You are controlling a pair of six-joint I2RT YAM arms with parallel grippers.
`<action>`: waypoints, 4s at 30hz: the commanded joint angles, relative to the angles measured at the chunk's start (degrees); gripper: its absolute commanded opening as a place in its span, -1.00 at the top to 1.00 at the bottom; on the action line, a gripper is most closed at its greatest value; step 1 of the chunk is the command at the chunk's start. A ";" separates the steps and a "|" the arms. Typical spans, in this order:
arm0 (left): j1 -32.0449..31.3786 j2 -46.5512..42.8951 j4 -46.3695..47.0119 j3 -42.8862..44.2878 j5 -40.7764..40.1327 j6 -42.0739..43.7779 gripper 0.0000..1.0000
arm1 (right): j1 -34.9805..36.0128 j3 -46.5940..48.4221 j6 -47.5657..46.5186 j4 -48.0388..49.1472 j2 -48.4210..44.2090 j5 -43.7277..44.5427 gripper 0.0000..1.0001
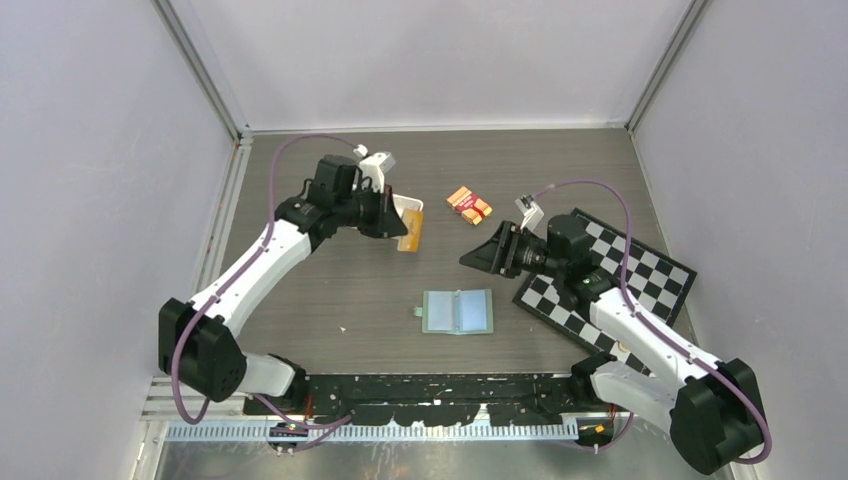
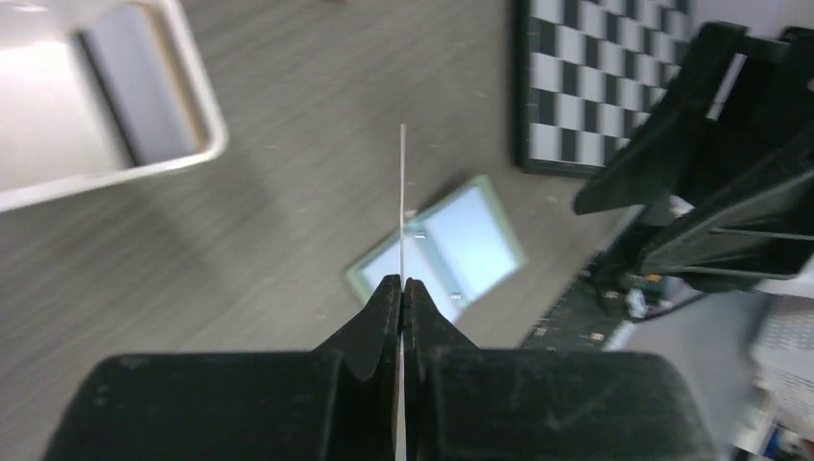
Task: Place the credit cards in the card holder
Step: Insert the credit card into the card holder.
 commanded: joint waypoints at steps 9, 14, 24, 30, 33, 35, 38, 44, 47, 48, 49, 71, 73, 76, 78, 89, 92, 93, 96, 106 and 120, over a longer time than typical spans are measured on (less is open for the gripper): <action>-8.05 -8.92 27.09 -12.87 14.02 -25.93 1.00 | -0.17 0.49 10.57 21.19 0.65 -7.12 -0.16; -8.99 -10.37 29.62 -15.29 13.69 -28.53 1.00 | 0.22 -1.53 15.00 28.94 2.63 -9.30 -0.05; -10.15 -9.82 29.76 -15.80 13.23 -29.23 1.00 | 0.94 -2.25 16.60 31.10 3.19 -12.03 0.52; -10.25 -7.88 24.69 -15.38 10.67 -27.40 0.25 | 0.90 -3.42 12.50 23.74 2.18 -7.09 0.99; -10.31 -7.12 20.73 -16.15 7.33 -25.20 -0.11 | 0.83 -2.95 6.44 13.05 1.76 -4.47 0.99; -10.29 -6.60 19.87 -17.28 5.82 -24.42 -0.23 | 0.86 -3.29 3.37 8.22 1.34 -3.51 0.99; -10.67 -5.06 18.22 -18.80 2.41 -23.22 -0.43 | 0.83 -3.68 -0.32 0.33 1.74 -0.95 0.99; -13.31 1.57 14.97 -19.79 -2.21 -21.04 -0.22 | 0.85 -4.93 -4.27 -8.42 6.21 1.62 0.99; -15.04 5.04 13.79 -18.95 -4.01 -20.19 -0.20 | 0.85 -5.81 -3.60 -6.44 9.59 -0.35 0.99; -15.68 5.87 12.95 -18.31 -5.32 -19.73 -0.20 | 0.84 -6.06 -3.27 -5.25 10.64 -0.84 0.99; -16.32 6.67 11.98 -17.60 -6.73 -19.11 -0.21 | 0.83 -6.18 -3.09 -4.47 11.69 -1.09 0.99; -19.38 14.23 6.62 -14.67 -15.89 -15.65 0.01 | 0.83 -6.28 -2.07 3.34 20.89 -3.27 0.99; -19.37 14.56 6.59 -14.68 -16.01 -15.59 0.03 | 0.86 -6.36 -2.07 4.05 21.43 -3.48 0.99; -19.37 15.10 6.63 -14.73 -16.00 -15.43 0.08 | 0.84 -6.44 -1.87 5.10 22.53 -3.86 0.99; -19.37 15.43 6.61 -14.68 -16.01 -15.41 0.12 | 0.80 -6.60 -1.65 6.00 23.14 -4.15 0.99; -19.38 17.44 7.19 -14.77 -15.92 -15.18 0.38 | 0.84 -7.33 -1.56 7.59 24.59 -4.71 0.99; -19.37 17.56 7.21 -14.81 -16.00 -15.23 0.42 | 0.80 -7.41 -1.55 7.68 24.81 -4.68 0.99; -19.38 17.58 7.25 -14.77 -16.01 -15.22 0.43 | 0.85 -7.42 -1.56 7.72 24.93 -4.82 0.99; -19.37 17.63 7.23 -14.76 -16.10 -15.20 0.46 | 0.80 -7.51 -1.58 7.77 25.31 -4.80 0.99; -19.38 17.99 7.21 -14.85 -16.10 -15.24 0.55 | 0.85 -7.86 -1.54 8.09 26.62 -4.66 0.99; -19.38 18.34 7.18 -14.61 -15.44 -15.10 0.66 | 1.05 -8.51 -1.12 10.83 28.13 -4.17 0.99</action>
